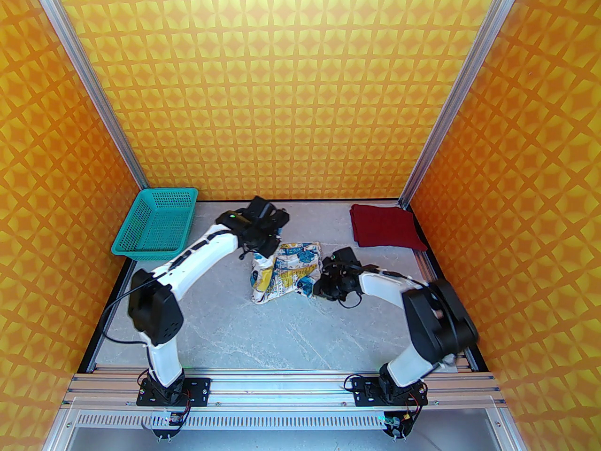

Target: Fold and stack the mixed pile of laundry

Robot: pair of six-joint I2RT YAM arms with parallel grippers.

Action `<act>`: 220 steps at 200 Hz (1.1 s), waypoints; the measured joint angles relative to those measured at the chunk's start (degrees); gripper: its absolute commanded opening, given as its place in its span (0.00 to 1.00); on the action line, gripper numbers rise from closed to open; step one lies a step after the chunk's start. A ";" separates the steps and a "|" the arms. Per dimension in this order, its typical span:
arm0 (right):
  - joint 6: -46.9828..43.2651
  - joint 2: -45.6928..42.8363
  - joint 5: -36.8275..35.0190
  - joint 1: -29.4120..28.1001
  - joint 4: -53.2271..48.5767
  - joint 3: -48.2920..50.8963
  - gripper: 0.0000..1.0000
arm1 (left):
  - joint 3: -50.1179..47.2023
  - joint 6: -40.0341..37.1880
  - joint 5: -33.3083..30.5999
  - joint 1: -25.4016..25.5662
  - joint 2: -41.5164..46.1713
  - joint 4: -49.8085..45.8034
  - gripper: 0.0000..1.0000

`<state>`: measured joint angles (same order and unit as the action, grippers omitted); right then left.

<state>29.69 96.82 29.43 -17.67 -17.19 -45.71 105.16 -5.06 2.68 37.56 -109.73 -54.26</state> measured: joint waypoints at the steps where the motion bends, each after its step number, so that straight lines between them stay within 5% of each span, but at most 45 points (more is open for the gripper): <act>1: 0.02 0.02 0.07 0.00 0.17 -0.02 0.13 | 0.24 0.11 -0.07 0.24 -0.24 -0.07 0.00; 53: 2.60 -3.96 1.66 2.27 6.84 5.18 0.15 | 9.46 2.08 -5.31 7.06 -8.26 -4.07 0.00; 123: 0.70 -23.63 5.75 20.39 0.48 9.25 0.18 | 20.55 8.94 -8.85 10.23 -18.91 -7.23 0.04; 148: 0.02 -22.86 5.44 22.08 -1.29 9.40 0.23 | 21.53 12.74 -9.20 11.02 -21.42 -7.30 0.18; 164: 0.20 -22.12 5.22 22.21 -1.14 10.16 0.27 | 20.98 15.08 -9.20 11.65 -21.59 -6.56 0.50; 199: 0.66 -20.15 5.07 22.21 -0.13 11.63 0.33 | 10.62 20.52 -4.63 13.33 -17.11 4.20 0.80; 220: 0.59 -20.02 5.03 22.21 0.02 11.56 0.37 | -0.09 23.76 2.12 13.68 -10.32 14.05 0.83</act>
<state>30.28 76.79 34.46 4.54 -17.17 -34.15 105.08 18.70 4.80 51.24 -120.05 -40.21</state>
